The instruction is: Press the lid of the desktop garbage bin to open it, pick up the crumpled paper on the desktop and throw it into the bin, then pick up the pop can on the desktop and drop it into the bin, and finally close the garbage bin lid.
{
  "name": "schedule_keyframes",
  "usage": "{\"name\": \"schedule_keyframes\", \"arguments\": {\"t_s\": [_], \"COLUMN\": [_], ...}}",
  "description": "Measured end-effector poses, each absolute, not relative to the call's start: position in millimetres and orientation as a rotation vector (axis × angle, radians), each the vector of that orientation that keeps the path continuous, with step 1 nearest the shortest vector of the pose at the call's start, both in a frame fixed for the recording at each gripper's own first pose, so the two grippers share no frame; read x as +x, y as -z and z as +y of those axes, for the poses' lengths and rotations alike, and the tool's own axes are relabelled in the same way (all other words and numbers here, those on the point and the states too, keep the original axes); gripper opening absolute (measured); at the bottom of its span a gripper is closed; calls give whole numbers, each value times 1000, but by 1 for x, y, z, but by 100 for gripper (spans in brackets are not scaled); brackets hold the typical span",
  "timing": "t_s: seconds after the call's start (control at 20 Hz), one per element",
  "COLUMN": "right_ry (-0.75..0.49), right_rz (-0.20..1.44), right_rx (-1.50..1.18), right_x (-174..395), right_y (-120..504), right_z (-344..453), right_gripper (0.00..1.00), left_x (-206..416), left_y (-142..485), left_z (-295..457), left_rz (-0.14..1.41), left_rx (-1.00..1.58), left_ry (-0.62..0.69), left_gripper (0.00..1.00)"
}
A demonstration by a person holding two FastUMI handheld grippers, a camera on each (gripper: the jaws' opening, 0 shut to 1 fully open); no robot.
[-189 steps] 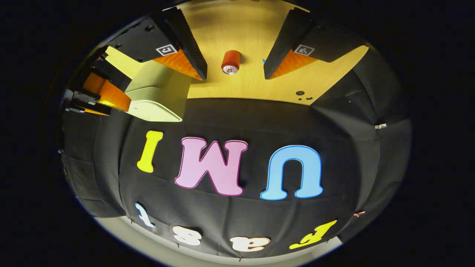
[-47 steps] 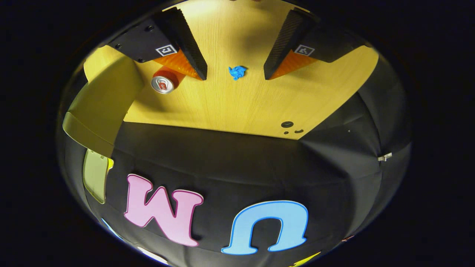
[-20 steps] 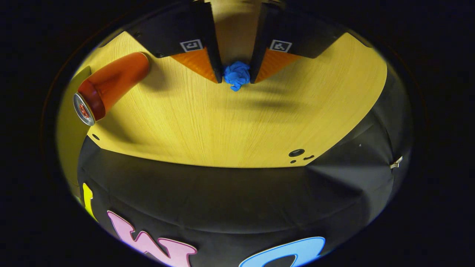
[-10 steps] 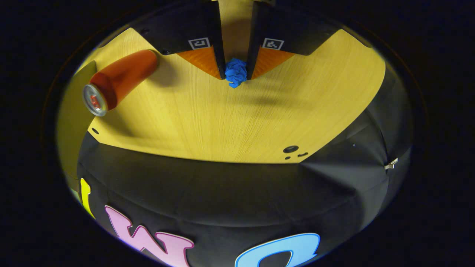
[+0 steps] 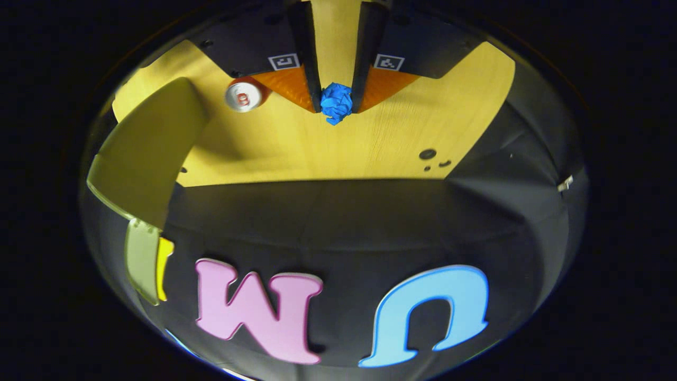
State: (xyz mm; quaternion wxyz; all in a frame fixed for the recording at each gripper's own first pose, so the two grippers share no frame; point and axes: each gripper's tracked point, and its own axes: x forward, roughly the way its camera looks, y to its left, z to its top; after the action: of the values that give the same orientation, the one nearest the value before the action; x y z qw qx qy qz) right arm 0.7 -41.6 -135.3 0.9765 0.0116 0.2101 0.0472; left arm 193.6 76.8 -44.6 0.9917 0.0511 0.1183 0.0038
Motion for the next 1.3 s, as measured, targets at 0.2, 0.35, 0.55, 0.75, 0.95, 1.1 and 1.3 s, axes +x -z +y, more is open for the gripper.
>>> {"name": "schedule_keyframes", "arguments": {"t_s": [0.2,0.35,0.55,0.75,0.95,1.1,1.3], "right_ry": [-65,-42,-5,27,52,61,66], "right_rz": [401,394,388,392,404,420,429], "right_rx": [29,32,48,60,68,68,68], "right_x": [0,-2,-7,-13,-20,-24,-23], "right_y": [127,127,126,127,131,136,138], "right_z": [-49,-57,-67,-76,-86,-91,-96], "right_gripper": [100,100,99,99,99,99,100], "left_x": [178,168,155,149,153,156,161], "left_y": [-15,-47,-67,-62,-45,-37,-29], "left_z": [7,-52,-135,-200,-236,-253,-261], "left_rz": [150,90,44,56,91,113,124], "left_rx": [131,147,158,151,137,133,150], "left_ry": [154,281,453,593,674,704,719], "left_gripper": [36,39,36,36,34,35,36]}}
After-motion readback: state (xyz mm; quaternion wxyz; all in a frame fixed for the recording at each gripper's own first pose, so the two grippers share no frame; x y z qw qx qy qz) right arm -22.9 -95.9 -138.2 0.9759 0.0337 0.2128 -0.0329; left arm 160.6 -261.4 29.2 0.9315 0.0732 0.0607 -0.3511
